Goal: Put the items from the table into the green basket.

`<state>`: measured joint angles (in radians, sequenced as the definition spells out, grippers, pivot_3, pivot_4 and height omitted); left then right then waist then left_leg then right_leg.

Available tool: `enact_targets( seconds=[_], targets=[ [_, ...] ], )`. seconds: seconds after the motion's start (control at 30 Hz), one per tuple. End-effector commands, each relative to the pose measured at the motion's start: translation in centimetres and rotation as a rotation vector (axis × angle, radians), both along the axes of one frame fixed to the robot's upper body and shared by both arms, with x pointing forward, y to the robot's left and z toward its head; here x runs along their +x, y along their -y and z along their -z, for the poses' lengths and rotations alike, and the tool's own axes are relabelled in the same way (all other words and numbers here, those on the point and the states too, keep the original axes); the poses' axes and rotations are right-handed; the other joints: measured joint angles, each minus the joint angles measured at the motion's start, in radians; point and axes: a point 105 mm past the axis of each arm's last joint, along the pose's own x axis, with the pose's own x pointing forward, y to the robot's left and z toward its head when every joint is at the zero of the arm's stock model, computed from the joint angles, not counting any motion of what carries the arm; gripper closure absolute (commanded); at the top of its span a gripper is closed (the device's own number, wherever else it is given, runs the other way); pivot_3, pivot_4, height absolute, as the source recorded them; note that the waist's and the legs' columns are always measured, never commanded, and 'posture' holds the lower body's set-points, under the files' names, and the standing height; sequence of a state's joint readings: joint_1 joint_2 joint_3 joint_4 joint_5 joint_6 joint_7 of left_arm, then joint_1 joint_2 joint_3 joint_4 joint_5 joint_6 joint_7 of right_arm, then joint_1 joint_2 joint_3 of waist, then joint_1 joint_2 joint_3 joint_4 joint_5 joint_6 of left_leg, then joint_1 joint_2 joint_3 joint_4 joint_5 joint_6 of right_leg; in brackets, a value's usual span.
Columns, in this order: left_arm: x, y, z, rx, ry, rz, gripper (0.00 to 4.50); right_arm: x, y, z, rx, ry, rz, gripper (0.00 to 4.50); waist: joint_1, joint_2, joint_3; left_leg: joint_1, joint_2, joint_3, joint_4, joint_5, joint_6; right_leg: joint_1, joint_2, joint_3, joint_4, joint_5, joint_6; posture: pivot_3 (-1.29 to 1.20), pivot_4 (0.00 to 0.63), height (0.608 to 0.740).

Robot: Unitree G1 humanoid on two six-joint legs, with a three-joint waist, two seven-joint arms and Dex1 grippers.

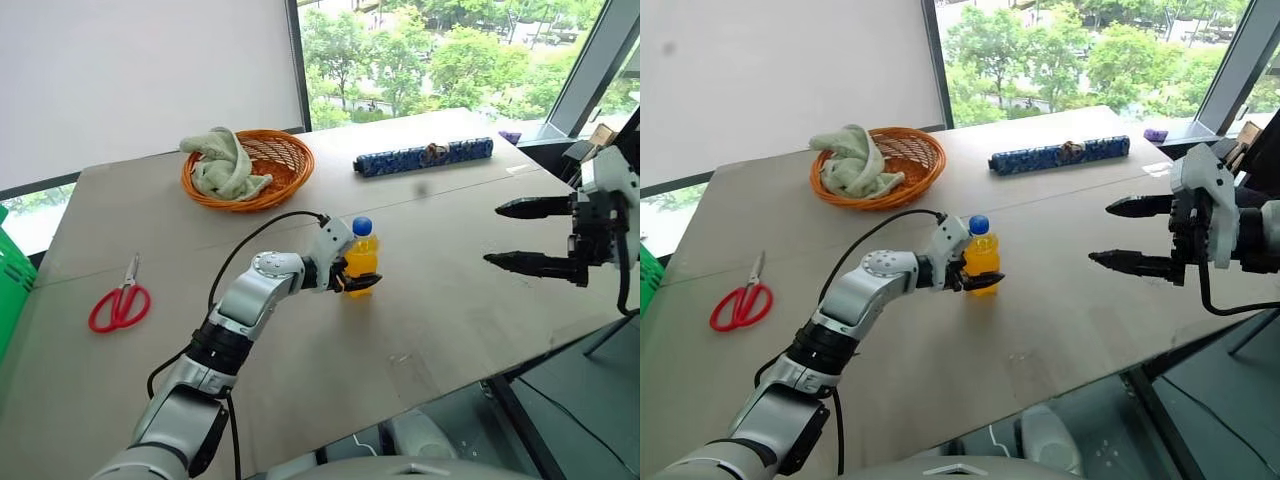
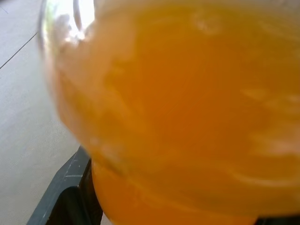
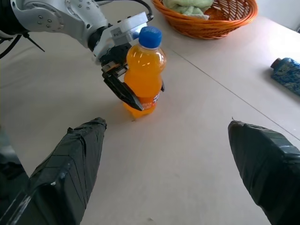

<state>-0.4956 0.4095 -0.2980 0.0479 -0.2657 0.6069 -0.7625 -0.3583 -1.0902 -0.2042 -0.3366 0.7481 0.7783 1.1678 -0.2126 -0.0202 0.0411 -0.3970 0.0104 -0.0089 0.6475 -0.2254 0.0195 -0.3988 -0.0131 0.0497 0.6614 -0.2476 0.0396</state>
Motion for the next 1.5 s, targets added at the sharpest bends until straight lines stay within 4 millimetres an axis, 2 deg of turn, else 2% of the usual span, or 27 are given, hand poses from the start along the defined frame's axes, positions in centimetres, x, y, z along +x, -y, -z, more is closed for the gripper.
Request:
enact_targets(
  seconds=[0.03,0.07,0.13,0.23,0.33,0.37,0.4,0.43,0.47,0.5,0.53,0.57,0.6,0.7,0.8,0.93,1.0,1.07,1.1,1.37,1.47,1.5],
  targets=[
    [0.0,-1.8,-3.2,-0.099,0.055,-0.073,1.45,-0.2,-1.2,-1.1,0.032,0.059,-0.059,0.0,-0.001,0.0,0.0,0.0,0.0,0.0,0.0,0.0,0.0,0.0,0.0,0.0,0.0,0.0,0.0,-0.22,0.0,0.74],
    [-0.1,-2.7,-3.9,-0.132,0.053,-0.105,1.45,-0.1,-1.7,-1.2,0.054,0.067,-0.07,0.0,-0.001,0.0,0.0,0.0,0.001,0.0,0.0,0.0,0.001,0.0,0.0,0.001,0.0,0.0,0.0,-0.21,0.0,0.74],
    [0.0,-5.6,-6.3,-0.237,0.053,-0.233,1.45,0.3,-3.6,-1.8,0.113,0.111,-0.124,0.0,-0.006,0.001,0.002,0.0,0.003,0.0,0.0,0.0,0.001,-0.001,0.0,0.001,0.001,0.0,0.001,-0.18,0.0,0.74],
    [0.9,-11.1,-9.9,-0.386,0.077,-0.471,1.45,1.1,-6.9,-3.2,0.219,0.17,-0.194,0.0,-0.001,0.001,0.004,0.0,0.006,0.0,0.002,0.0,0.001,-0.002,0.003,0.001,0.003,0.001,0.002,-0.12,0.0,0.74],
    [1.2,-18.6,-13.7,-0.47,0.172,-0.767,1.45,1.9,-11.5,-5.3,0.378,0.234,-0.284,0.0,0.004,0.001,0.004,0.001,0.007,-0.003,0.002,0.0,0.001,-0.002,0.005,0.0,0.003,0.002,0.002,-0.07,0.0,0.74],
    [0.6,-22.6,-15.9,-0.455,0.262,-0.907,1.45,2.0,-13.9,-6.1,0.43,0.241,-0.336,0.0,0.005,0.001,0.004,0.001,0.008,-0.002,0.002,0.0,0.001,-0.002,0.007,0.002,0.004,0.002,0.002,-0.05,0.0,0.74],
    [-0.3,-26.1,-18.1,-0.395,0.364,-1.038,1.45,1.9,-16.1,-6.7,0.451,0.259,-0.386,0.0,0.008,-0.001,0.005,0.001,0.008,-0.003,0.002,0.0,0.001,-0.003,0.009,0.003,0.004,0.003,0.001,0.03,0.0,0.74],
    [-1.3,-28.9,-19.8,-0.316,0.45,-1.141,1.45,1.7,-17.7,-7.1,0.461,0.273,-0.427,0.0,0.016,-0.002,0.005,-0.001,0.008,-0.004,0.001,0.0,0.0,-0.005,0.012,0.002,0.005,0.004,0.0,0.06,0.0,0.74],
    [-2.2,-30.7,-21.1,-0.242,0.515,-1.204,1.45,1.4,-18.8,-7.5,0.473,0.283,-0.461,0.0,0.042,-0.003,0.004,-0.002,0.009,-0.005,0.0,0.0,0.0,-0.007,0.013,0.002,0.005,0.005,-0.001,0.08,0.0,0.74],
    [-2.8,-32.0,-21.9,-0.14,0.574,-1.239,1.45,1.2,-19.5,-8.0,0.488,0.286,-0.481,0.0,0.091,-0.003,0.004,-0.003,0.009,-0.005,-0.002,-0.001,-0.002,-0.01,0.012,0.001,0.008,0.006,-0.005,0.1,0.0,0.74],
    [-3.3,-33.8,-22.5,-0.013,0.624,-1.278,1.45,1.2,-20.2,-8.4,0.497,0.289,-0.497,0.0,0.099,-0.003,0.004,-0.004,0.009,-0.006,-0.006,-0.002,-0.004,-0.011,0.008,0.0,0.007,0.004,-0.007,0.13,0.0,0.74],
    [-4.0,-35.9,-23.2,0.097,0.664,-1.329,1.45,1.0,-21.0,-8.9,0.498,0.292,-0.523,0.0,0.141,-0.004,0.003,-0.004,0.009,-0.005,-0.006,-0.002,-0.004,-0.011,0.007,0.0,0.007,0.004,-0.006,0.14,0.0,0.74],
    [-4.7,-37.9,-23.4,0.205,0.676,-1.37,1.45,0.7,-21.7,-9.1,0.493,0.291,-0.546,0.0,0.156,-0.005,0.004,-0.005,0.007,-0.005,-0.007,-0.004,-0.007,-0.013,0.001,-0.003,0.006,0.003,-0.006,0.15,0.0,0.74],
    [-6.3,-42.7,-22.8,0.354,0.635,-1.459,1.45,0.3,-23.1,-9.0,0.46,0.285,-0.583,0.0,0.206,-0.007,0.003,-0.009,0.002,-0.005,-0.011,-0.003,-0.011,-0.019,-0.004,-0.005,0.004,0.003,-0.007,0.15,0.0,0.74],
    [-6.9,-44.9,-21.3,0.431,0.57,-1.465,1.45,0.2,-23.4,-8.6,0.437,0.278,-0.59,0.0,0.241,-0.015,-0.003,-0.013,0.001,-0.009,-0.012,-0.003,-0.011,-0.02,-0.005,-0.01,0.0,0.003,-0.008,0.14,0.0,0.74],
    [-7.5,-46.3,-19.8,0.471,0.505,-1.489,1.45,0.1,-23.3,-8.4,0.425,0.275,-0.582,0.0,0.272,-0.019,-0.005,-0.019,-0.004,-0.014,-0.008,-0.004,-0.016,-0.021,-0.016,-0.022,0.001,0.003,-0.008,0.11,0.0,0.74],
    [-7.8,-46.8,-19.2,0.458,0.48,-1.516,1.45,0.2,-23.2,-8.3,0.42,0.274,-0.572,0.0,0.276,-0.023,-0.007,-0.02,-0.004,-0.014,-0.006,-0.004,-0.016,-0.019,-0.017,-0.025,0.001,0.003,-0.008,0.11,0.0,0.74],
    [-8.1,-47.1,-19.0,0.454,0.476,-1.526,0.38,0.2,-23.1,-8.2,0.417,0.274,-0.564,0.0,0.275,-0.023,-0.008,-0.02,-0.004,-0.016,-0.004,-0.004,-0.017,-0.017,-0.017,-0.028,0.001,0.003,-0.008,0.1,0.0,0.74],
    [-8.1,-47.0,-18.9,0.466,0.473,-1.514,0.1,0.3,-23.0,-8.2,0.416,0.274,-0.561,0.0,0.275,-0.023,-0.008,-0.02,-0.004,-0.017,-0.004,-0.004,-0.018,-0.017,-0.017,-0.029,0.002,0.003,-0.008,0.1,0.0,0.74],
    [-6.9,-45.8,-20.0,0.26,0.569,-1.465,0.1,0.2,-23.1,-7.8,0.4,0.269,-0.559,0.0,0.249,-0.022,-0.007,-0.019,-0.003,-0.018,-0.005,0.0,-0.015,-0.016,-0.016,-0.03,0.005,0.002,-0.008,0.11,0.0,0.74],
    [-6.2,-44.7,-21.4,0.168,0.643,-1.417,0.1,0.3,-22.9,-7.5,0.394,0.267,-0.555,0.0,0.245,-0.022,-0.007,-0.019,-0.003,-0.018,-0.005,0.0,-0.014,-0.016,-0.015,-0.03,0.005,0.002,-0.008,0.14,0.0,0.74],
    [-5.6,-43.5,-22.3,0.14,0.732,-1.366,0.1,0.6,-22.7,-7.2,0.384,0.274,-0.543,0.0,0.246,-0.022,-0.007,-0.019,-0.003,-0.018,-0.004,0.0,-0.014,-0.016,-0.015,-0.03,0.006,0.002,-0.008,0.15,0.0,0.74]
  ],
)
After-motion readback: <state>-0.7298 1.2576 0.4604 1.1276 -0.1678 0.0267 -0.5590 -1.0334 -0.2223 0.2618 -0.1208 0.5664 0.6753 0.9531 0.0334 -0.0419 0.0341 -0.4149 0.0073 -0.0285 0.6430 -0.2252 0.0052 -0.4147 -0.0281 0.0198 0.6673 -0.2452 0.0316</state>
